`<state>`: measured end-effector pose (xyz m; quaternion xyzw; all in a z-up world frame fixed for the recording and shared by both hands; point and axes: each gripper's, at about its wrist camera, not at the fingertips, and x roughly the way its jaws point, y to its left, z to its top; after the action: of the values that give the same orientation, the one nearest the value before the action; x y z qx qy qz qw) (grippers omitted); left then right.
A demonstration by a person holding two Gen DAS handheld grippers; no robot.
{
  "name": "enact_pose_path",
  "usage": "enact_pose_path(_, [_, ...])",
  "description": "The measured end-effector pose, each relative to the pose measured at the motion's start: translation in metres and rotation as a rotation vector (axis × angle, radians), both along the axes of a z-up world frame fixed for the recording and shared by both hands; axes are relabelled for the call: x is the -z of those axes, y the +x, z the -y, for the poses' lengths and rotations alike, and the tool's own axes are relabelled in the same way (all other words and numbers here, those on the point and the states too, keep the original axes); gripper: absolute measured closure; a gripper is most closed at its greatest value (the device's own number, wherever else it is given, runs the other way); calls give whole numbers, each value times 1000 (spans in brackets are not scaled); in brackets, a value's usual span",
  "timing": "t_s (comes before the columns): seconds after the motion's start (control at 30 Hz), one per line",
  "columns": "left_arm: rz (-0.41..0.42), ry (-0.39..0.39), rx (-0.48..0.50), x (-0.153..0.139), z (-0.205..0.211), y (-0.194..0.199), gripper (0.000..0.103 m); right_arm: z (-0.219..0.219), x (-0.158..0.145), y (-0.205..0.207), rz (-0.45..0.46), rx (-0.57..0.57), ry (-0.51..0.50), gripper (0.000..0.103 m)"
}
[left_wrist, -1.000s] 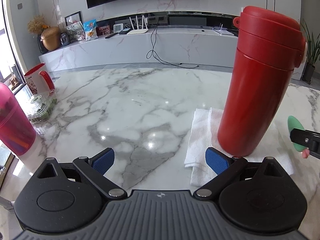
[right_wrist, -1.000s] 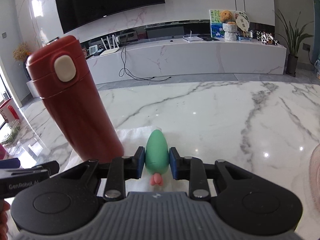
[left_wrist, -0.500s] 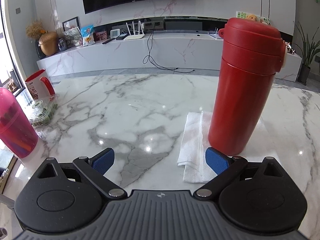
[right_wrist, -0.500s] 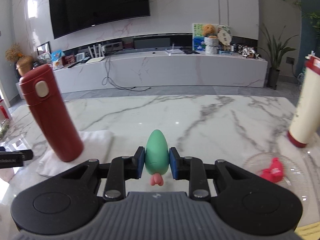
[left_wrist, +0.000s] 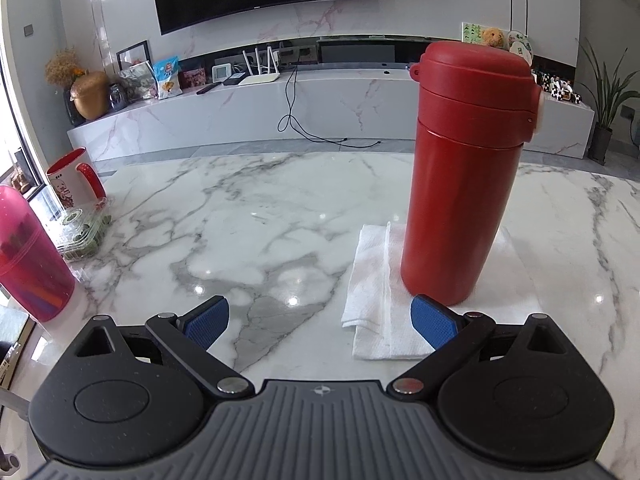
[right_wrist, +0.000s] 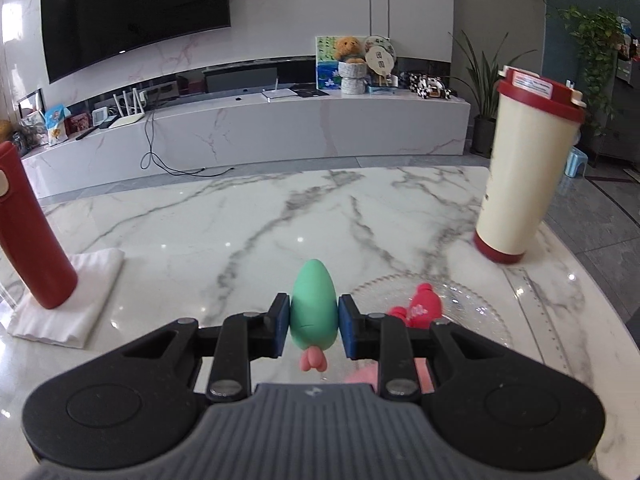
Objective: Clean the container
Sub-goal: 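Carry the green item with the right tool onto the glass plate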
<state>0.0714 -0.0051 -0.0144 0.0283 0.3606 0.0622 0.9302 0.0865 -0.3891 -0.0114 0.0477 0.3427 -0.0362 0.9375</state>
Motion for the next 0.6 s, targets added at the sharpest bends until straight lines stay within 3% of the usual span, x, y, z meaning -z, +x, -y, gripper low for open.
enact_pose_path(0.6, [-11, 4, 17, 4, 1, 2, 4, 18, 26, 4, -92, 47, 0, 73])
